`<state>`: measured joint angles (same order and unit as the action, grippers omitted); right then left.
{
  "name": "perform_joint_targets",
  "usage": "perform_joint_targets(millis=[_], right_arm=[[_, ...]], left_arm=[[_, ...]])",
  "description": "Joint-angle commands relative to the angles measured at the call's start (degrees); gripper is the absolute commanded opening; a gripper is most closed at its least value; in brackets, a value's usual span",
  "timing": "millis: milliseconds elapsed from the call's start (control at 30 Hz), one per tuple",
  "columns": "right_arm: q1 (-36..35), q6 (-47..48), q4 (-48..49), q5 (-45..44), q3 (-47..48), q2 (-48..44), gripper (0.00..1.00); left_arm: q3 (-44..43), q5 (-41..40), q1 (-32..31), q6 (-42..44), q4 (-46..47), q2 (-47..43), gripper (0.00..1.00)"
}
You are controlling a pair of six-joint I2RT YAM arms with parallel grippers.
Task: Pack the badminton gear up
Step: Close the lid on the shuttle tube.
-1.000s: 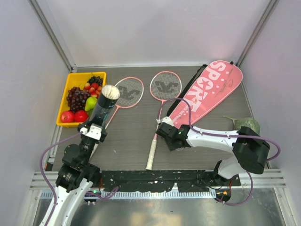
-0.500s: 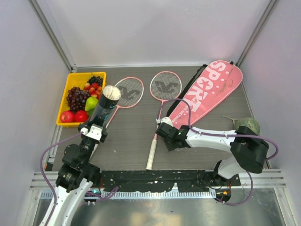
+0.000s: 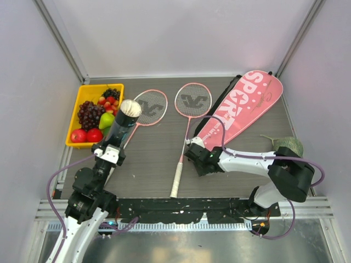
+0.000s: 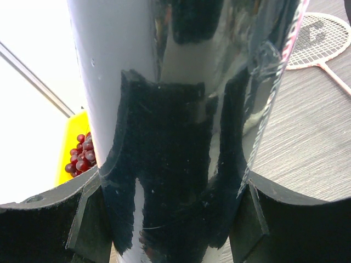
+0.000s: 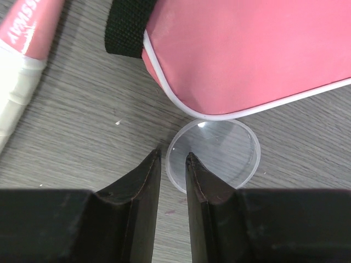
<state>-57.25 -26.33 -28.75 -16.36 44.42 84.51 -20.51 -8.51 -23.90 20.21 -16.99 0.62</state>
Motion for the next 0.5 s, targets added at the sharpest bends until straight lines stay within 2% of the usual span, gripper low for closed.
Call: perform_joint_targets(millis=[0, 167, 300, 400, 467], right_arm=[[0.39, -1.44, 2.82, 0.36, -1.44, 0.48, 0.30], [0.48, -2.15, 4.23, 1.85, -3.73, 0.75, 0.27], [0.48, -2.68, 5.02, 2.56, -5.22, -0.39, 0.17], [0.48, -2.85, 5.11, 3.00, -5.31, -1.01, 0.05], [0.48, -3.29, 5.11, 2.91, -5.40, -1.89, 0.05]], left_arm=[[-0.49, 1.04, -0.18, 0.71, 4.51, -15.04, 0.00], [-0.58, 1.13, -0.18, 0.54, 4.51, -14.86, 0.00], [-0.58, 1.04, -0.18, 0.54, 4.43, -14.69, 0.00], [-0.49, 1.31, -0.18, 0.62, 4.51, -14.34, 0.00], [-0.58, 1.83, -0.18, 0.45, 4.69, -13.72, 0.00]])
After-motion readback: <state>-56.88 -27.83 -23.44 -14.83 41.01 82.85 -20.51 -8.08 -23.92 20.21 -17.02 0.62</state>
